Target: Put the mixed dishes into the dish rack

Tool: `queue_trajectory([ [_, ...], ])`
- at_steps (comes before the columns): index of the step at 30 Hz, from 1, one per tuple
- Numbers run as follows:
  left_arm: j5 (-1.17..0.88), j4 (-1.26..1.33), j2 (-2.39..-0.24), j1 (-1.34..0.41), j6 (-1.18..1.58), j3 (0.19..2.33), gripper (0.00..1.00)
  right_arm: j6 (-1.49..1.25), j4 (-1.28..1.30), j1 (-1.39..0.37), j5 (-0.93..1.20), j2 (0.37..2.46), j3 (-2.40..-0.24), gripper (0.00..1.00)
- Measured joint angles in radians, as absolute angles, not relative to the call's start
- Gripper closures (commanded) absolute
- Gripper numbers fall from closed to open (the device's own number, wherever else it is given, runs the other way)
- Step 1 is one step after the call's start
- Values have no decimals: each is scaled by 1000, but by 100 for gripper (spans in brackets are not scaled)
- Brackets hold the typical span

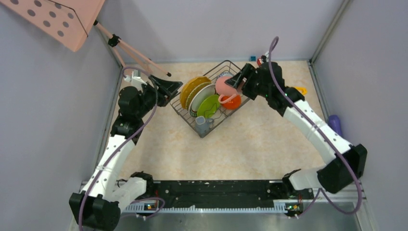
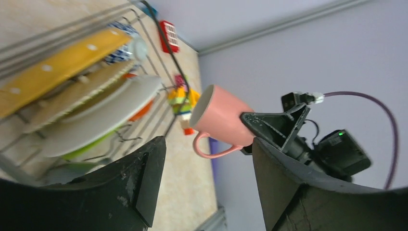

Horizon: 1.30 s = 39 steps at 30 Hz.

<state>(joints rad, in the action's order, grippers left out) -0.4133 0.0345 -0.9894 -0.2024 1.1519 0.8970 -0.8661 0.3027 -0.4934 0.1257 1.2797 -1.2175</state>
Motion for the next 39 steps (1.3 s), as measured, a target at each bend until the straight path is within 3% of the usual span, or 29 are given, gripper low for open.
queue_trajectory([
  [7, -276, -136, -958, -154, 991, 901, 29, -924, 693, -493, -88, 1571, -1542, 100],
  [13, -217, -200, -955, -144, 921, 901, 29, -937, 881, -493, -135, 1748, -1701, 100],
  [24, -162, -220, -918, -139, 864, 875, 29, -935, 1018, -492, -88, 1911, -1848, 100],
  [39, -147, -234, -907, -137, 842, 873, 29, -937, 1073, -449, -43, 1971, -1897, 100],
])
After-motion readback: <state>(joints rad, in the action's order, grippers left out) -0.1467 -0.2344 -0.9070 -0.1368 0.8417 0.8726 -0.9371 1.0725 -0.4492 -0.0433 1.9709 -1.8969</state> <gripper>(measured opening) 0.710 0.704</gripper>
